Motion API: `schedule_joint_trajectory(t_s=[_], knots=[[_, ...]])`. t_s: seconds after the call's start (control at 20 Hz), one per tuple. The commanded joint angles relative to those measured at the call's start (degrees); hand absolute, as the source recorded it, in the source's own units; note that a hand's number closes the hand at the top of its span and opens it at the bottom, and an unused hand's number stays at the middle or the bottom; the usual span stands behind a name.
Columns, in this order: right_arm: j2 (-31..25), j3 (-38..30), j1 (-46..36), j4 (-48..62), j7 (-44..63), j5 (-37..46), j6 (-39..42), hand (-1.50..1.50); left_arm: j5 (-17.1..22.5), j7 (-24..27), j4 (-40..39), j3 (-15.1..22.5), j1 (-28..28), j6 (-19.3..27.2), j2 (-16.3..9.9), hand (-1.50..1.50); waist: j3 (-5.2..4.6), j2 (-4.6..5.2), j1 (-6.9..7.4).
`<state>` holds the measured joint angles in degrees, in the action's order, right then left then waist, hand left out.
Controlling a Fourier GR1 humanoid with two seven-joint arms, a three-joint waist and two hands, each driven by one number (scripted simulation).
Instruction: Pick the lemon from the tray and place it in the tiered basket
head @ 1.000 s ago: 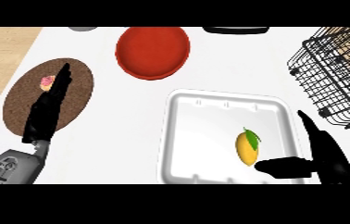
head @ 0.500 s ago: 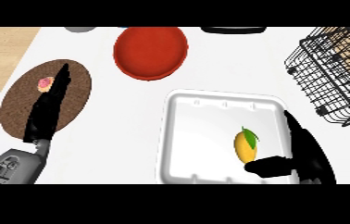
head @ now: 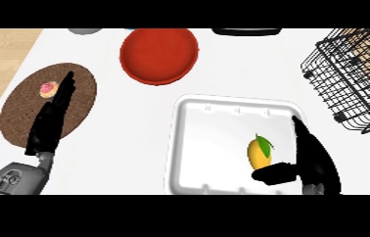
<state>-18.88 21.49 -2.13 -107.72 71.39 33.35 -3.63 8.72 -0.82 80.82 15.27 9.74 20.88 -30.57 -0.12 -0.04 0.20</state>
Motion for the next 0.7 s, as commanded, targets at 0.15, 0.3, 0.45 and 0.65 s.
schedule_joint_trajectory(t_s=[0.15, 0.3, 0.45, 0.65], knots=[[6.5, 0.6, -0.3, 2.2, 13.3, 4.2, 2.8, -1.5, -0.1, -0.4, -1.8, -2.1, 2.0, -1.5, 0.1, 0.0, 0.02, 0.09, -0.3], [8.0, -0.3, 2.1, 1.6, 11.9, 5.4, 2.8, -1.5, -0.4, 0.4, 0.3, -2.2, -1.2, -1.5, 0.2, 0.0, 0.06, -0.09, -0.13], [10.0, -2.5, -1.3, 3.6, 12.4, 5.6, 5.3, -1.5, -0.7, -2.3, 2.4, -1.9, -0.8, -2.4, -0.1, 0.0, 0.08, -0.02, 0.15], [10.7, -5.4, -1.2, 6.2, 7.6, 4.4, 6.8, -1.5, -2.2, -0.1, -0.6, -2.8, 0.0, -2.1, 2.0, 0.0, 0.09, 0.05, -0.22]])
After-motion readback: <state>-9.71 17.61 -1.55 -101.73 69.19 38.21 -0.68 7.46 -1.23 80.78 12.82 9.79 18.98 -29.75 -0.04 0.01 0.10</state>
